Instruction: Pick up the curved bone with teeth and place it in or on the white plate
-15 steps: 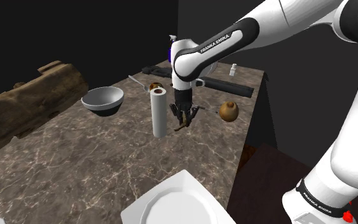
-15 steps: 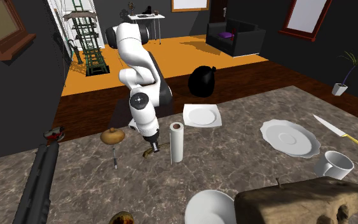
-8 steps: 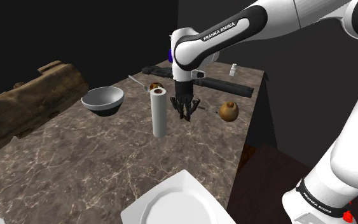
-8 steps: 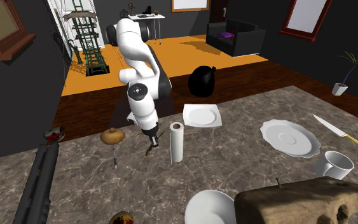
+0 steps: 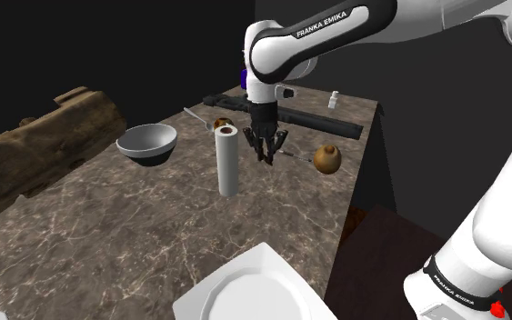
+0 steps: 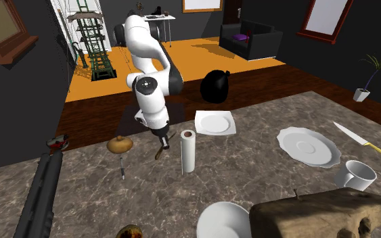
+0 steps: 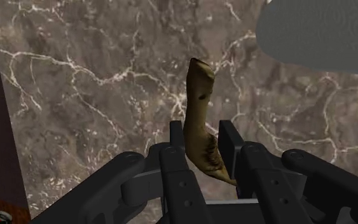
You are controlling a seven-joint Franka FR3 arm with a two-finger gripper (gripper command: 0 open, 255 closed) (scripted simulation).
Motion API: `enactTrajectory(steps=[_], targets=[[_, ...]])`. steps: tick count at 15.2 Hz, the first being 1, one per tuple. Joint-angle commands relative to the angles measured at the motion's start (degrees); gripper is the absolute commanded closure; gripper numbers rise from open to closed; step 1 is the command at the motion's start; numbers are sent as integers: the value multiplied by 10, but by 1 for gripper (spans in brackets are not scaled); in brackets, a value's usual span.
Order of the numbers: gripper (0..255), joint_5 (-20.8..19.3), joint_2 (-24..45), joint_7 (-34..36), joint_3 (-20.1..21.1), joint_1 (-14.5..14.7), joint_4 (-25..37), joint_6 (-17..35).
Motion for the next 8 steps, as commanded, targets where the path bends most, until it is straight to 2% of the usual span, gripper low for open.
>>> enactTrajectory(steps=[1,8], targets=[[255,9,-20,11,8,7,-23,5],[255,52,-95,69,48,47,-109,29]])
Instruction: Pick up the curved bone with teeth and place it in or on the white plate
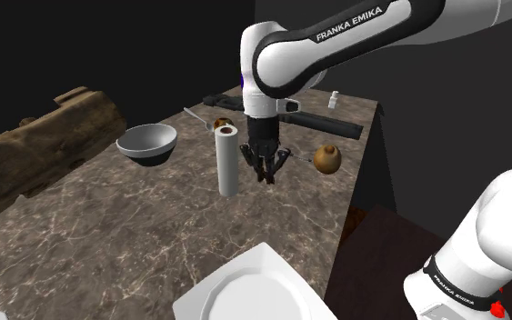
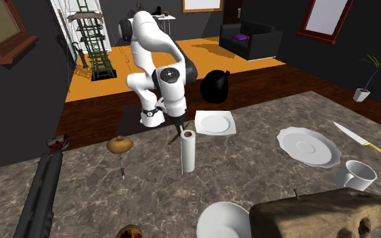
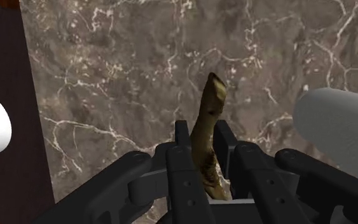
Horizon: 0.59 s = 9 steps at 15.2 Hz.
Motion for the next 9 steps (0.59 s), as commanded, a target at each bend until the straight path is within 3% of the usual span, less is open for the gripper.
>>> enactTrajectory(steps=[1,9], targets=[[255,14,-22,17,12,12,-23,5],[255,65,-79,98,68,66,-77,23]])
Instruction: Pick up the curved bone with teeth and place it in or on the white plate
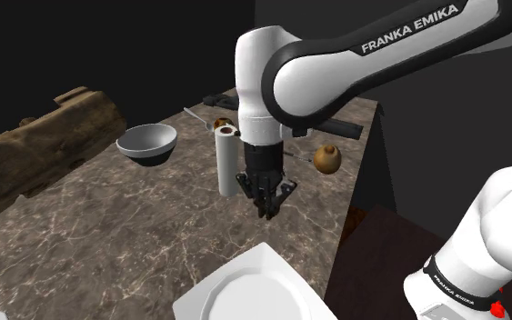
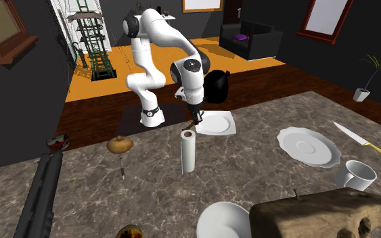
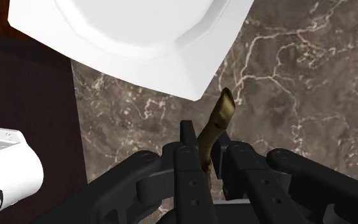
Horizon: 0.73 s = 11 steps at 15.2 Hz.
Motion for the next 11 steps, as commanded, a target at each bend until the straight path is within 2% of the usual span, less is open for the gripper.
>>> enactTrajectory(steps=[1,11], targets=[[255,13,-12,22,15,14,-8,2],[255,56,-25,150,101,80,-11,27]])
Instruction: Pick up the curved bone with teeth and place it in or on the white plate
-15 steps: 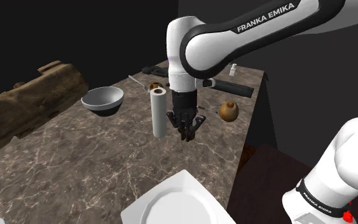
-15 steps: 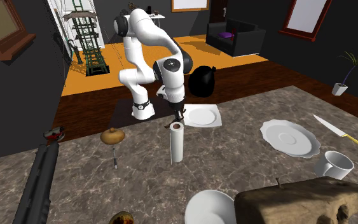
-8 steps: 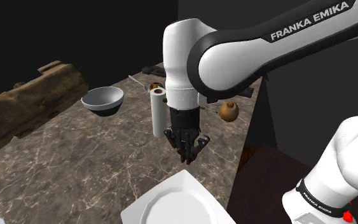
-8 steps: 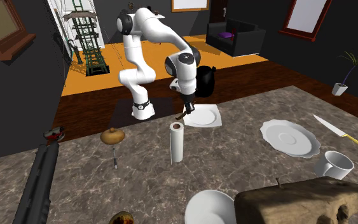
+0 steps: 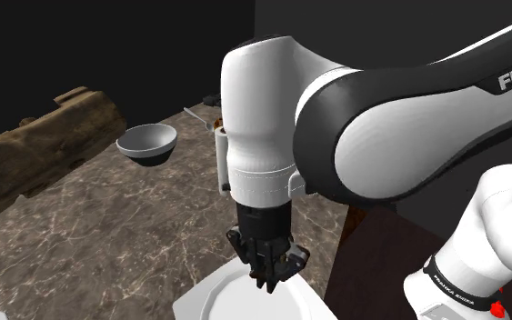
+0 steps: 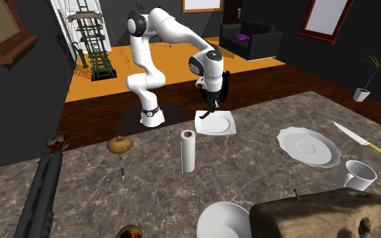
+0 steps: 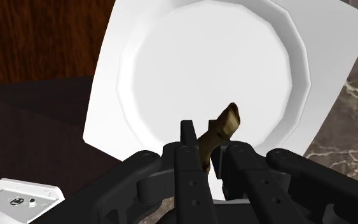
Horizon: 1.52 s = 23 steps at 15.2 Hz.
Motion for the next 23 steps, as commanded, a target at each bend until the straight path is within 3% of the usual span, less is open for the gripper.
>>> enactTrajectory(steps=[1,15,23], targets=[[255,3,2,24,15,9,7,2],[255,-19,73,29,36,9,-50,122],[255,-21,77,30,37,9,-52,127]])
